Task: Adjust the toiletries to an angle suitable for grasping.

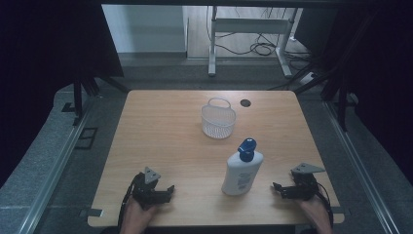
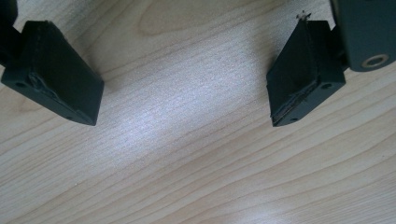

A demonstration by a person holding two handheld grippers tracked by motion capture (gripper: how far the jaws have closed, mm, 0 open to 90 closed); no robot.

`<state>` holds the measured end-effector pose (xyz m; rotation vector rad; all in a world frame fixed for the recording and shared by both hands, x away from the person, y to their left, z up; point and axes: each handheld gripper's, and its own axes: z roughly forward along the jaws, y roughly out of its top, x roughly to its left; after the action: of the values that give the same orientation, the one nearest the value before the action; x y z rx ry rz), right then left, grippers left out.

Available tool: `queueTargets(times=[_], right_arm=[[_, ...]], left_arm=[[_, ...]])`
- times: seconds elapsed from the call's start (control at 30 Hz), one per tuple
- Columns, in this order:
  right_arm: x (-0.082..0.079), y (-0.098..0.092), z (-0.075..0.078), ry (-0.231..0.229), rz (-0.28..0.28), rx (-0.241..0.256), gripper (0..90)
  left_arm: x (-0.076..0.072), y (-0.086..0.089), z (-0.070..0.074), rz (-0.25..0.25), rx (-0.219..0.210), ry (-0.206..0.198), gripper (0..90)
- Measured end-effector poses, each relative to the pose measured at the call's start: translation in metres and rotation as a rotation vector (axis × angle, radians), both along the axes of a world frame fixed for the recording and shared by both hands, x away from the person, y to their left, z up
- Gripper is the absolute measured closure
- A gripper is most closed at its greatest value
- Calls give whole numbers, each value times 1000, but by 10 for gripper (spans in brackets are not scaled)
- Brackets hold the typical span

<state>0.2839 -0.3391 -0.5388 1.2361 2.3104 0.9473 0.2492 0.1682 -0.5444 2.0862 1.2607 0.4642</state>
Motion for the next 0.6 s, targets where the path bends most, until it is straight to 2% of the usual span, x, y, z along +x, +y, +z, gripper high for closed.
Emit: queueTargets(times=[0.23, 0.43, 0.47, 0.5, 0.6], right_arm=[[-2, 4, 5, -1, 23, -7, 99], [-3, 7, 10, -3, 34, 23, 143], [-4, 9, 13, -3, 37, 35, 214], [-4, 9, 13, -3, 37, 35, 214], [-4, 12, 16, -5, 45, 55, 315]], left_arm=[[0, 0, 0, 0, 0, 0, 106], [0, 0, 0, 0, 0, 0, 106], [0, 0, 0, 0, 0, 0, 106], [0, 0, 0, 0, 0, 0, 106], [0, 0, 0, 0, 0, 0, 106]])
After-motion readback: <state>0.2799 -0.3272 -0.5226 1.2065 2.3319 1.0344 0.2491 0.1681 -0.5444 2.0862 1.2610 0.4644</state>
